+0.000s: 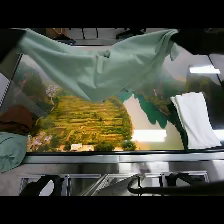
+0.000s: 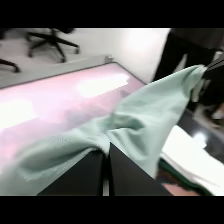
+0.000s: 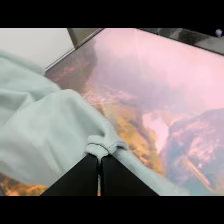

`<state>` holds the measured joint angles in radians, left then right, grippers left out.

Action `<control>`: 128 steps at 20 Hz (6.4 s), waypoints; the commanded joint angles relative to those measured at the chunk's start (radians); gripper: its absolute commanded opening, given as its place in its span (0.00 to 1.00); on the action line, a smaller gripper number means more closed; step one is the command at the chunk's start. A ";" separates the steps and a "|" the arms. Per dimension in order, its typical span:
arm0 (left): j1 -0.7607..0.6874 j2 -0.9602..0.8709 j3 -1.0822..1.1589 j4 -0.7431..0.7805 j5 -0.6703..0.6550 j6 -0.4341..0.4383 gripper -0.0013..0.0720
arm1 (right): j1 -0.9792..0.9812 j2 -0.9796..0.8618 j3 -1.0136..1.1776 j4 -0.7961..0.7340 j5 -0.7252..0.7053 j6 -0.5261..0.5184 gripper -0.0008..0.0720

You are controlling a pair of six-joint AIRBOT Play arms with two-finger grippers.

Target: Fold the shirts.

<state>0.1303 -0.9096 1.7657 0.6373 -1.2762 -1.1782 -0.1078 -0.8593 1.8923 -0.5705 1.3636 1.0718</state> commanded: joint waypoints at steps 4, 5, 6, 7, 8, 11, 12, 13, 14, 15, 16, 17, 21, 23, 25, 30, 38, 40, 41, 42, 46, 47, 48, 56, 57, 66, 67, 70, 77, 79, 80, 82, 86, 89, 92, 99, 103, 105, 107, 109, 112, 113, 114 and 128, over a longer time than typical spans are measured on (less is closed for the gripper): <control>0.000 0.081 -0.145 0.245 -0.015 -0.032 0.04 | 0.000 -0.092 0.044 -0.110 0.093 0.002 0.03; -0.006 0.059 -0.209 0.245 -0.005 -0.022 0.04 | 0.011 -0.138 0.033 -0.103 0.113 0.002 0.03; -0.024 0.021 -0.277 0.245 0.015 -0.011 0.04 | 0.024 -0.187 0.014 -0.104 0.124 0.002 0.03; -0.042 -0.024 -0.335 0.255 0.045 -0.003 0.04 | 0.040 -0.240 -0.015 -0.104 0.128 0.002 0.03; -0.063 -0.082 -0.389 0.261 0.078 0.013 0.04 | 0.057 -0.293 -0.050 -0.103 0.127 0.001 0.03; -0.128 -0.288 -0.494 0.261 0.177 0.060 0.04 | 0.090 -0.481 -0.159 -0.104 0.110 -0.003 0.03; -0.144 -0.364 -0.517 0.261 0.214 0.065 0.04 | 0.093 -0.545 -0.183 -0.103 0.096 -0.003 0.03; -0.155 -0.438 -0.523 0.261 0.238 0.063 0.05 | 0.093 -0.613 -0.196 -0.103 0.076 -0.002 0.03; -0.158 -0.513 -0.521 0.257 0.251 0.062 0.05 | 0.092 -0.678 -0.197 -0.103 0.053 0.004 0.07; -0.156 -0.575 -0.505 0.257 0.247 0.058 0.45 | 0.088 -0.723 -0.196 -0.099 0.033 0.014 0.24; -0.148 -0.633 -0.470 0.255 0.220 0.021 0.96 | 0.081 -0.750 -0.196 -0.099 0.018 0.016 0.36; -0.133 -0.680 -0.422 0.252 0.173 -0.017 0.94 | 0.075 -0.761 -0.196 -0.100 0.008 0.016 0.37; -0.071 -0.756 -0.233 0.251 -0.113 -0.085 0.93 | 0.002 -0.696 -0.177 -0.100 0.065 0.018 0.72; -0.068 -0.731 -0.232 0.252 -0.214 -0.099 0.92 | -0.055 -0.637 -0.178 -0.120 0.121 0.027 0.70; -0.072 -0.669 -0.314 0.254 -0.216 -0.097 0.92 | -0.101 -0.583 -0.202 -0.166 0.171 0.043 0.70; -0.071 -0.517 -0.609 0.260 -0.056 -0.072 0.92 | -0.143 -0.484 -0.450 -0.182 0.134 0.030 0.70; -0.224 -0.568 -0.824 0.121 0.225 -0.016 0.92 | -0.010 -0.537 -0.689 -0.177 -0.128 -0.003 0.70; -0.247 -0.614 -0.797 0.122 0.269 -0.016 0.92 | 0.034 -0.566 -0.689 -0.177 -0.180 -0.003 0.70; -0.254 -0.640 -0.770 0.122 0.272 -0.016 0.92 | 0.056 -0.581 -0.689 -0.174 -0.208 -0.003 0.70; -0.254 -0.662 -0.744 0.121 0.273 -0.016 0.92 | 0.075 -0.594 -0.689 -0.159 -0.230 -0.003 0.70; -0.254 -0.721 -0.640 0.121 0.235 -0.019 0.30 | 0.103 -0.611 -0.688 -0.055 -0.249 -0.086 0.15; -0.254 -0.723 -0.621 0.122 0.216 -0.016 0.10 | 0.103 -0.608 -0.687 -0.027 -0.247 -0.093 0.12; -0.255 -0.722 -0.597 0.119 0.192 -0.015 0.04 | 0.103 -0.599 -0.686 -0.008 -0.241 -0.103 0.02; -0.241 -0.466 -0.207 0.117 -0.022 -0.089 0.04 | 0.058 -0.319 -0.348 0.026 -0.098 -0.109 0.03; -0.237 -0.416 -0.130 0.117 -0.030 -0.113 0.04 | 0.047 -0.269 -0.271 0.026 -0.098 -0.101 0.03; -0.256 -0.047 0.332 0.178 0.067 -0.124 0.04 | 0.031 0.110 0.003 -0.055 -0.179 -0.140 0.03; -0.256 -0.005 0.296 0.212 0.112 -0.121 0.04 | 0.031 0.132 0.003 -0.055 -0.186 -0.152 0.03; -0.256 0.056 0.171 0.319 0.192 -0.119 0.04 | 0.031 0.127 0.003 -0.080 -0.162 -0.155 0.03; -0.256 -0.301 -0.037 0.330 0.199 -0.084 0.04 | 0.033 -0.188 -0.120 -0.080 -0.027 -0.106 0.03; -0.256 -0.474 -0.072 0.330 0.203 -0.060 0.04 | 0.034 -0.310 -0.215 -0.081 -0.041 -0.107 0.03; -0.256 -0.580 -0.080 0.330 0.208 -0.059 0.04 | 0.034 -0.377 -0.261 -0.081 -0.067 -0.114 0.03; -0.256 -0.786 -0.069 0.328 0.213 -0.060 0.04 | 0.034 -0.533 -0.338 -0.081 -0.150 -0.145 0.03; -0.245 -1.118 0.114 0.258 0.121 -0.118 0.05 | 0.034 -0.780 -0.346 -0.078 -0.216 -0.145 0.03; -0.216 -1.212 0.262 0.107 0.019 -0.124 0.96 | 0.030 -0.807 -0.340 -0.073 -0.211 -0.160 0.03; -0.164 -1.170 0.318 0.041 -0.103 -0.179 0.98 | 0.003 -0.773 -0.283 -0.076 -0.145 -0.173 0.56; -0.095 -0.816 -0.084 0.242 -0.274 -0.188 0.98 | -0.124 -0.708 -0.237 -0.106 -0.094 -0.175 0.72; -0.135 -0.632 -0.460 0.383 -0.193 -0.188 0.98 | -0.121 -0.754 -0.237 -0.108 -0.091 -0.175 0.72; -0.160 -0.560 -0.637 0.409 -0.119 -0.188 0.98 | -0.111 -0.783 -0.237 -0.095 -0.092 -0.175 0.71; -0.178 -0.505 -0.779 0.417 -0.021 -0.188 0.98 | -0.093 -0.810 -0.237 -0.080 -0.096 -0.175 0.71; -0.190 -0.479 -0.874 0.415 0.090 -0.188 0.98 | -0.073 -0.834 -0.237 -0.079 -0.115 -0.175 0.71; -0.224 -0.484 -0.949 0.410 0.269 -0.188 0.98 | -0.027 -0.862 -0.237 -0.065 -0.151 -0.175 0.71; -0.239 -0.494 -0.956 0.407 0.322 -0.188 0.98 | -0.013 -0.867 -0.237 -0.060 -0.164 -0.175 0.71; -0.256 -0.509 -0.953 0.407 0.360 -0.188 0.98 | 0.002 -0.873 -0.237 -0.048 -0.180 -0.175 0.70; -0.276 -0.525 -0.409 0.377 0.053 -0.157 0.04 | -0.001 -0.665 -0.224 0.167 -0.035 -0.179 0.03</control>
<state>-0.1585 -1.5181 1.2041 1.0492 -1.1152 -1.3380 -0.0811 -1.6325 1.6577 -0.5034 1.2850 0.8963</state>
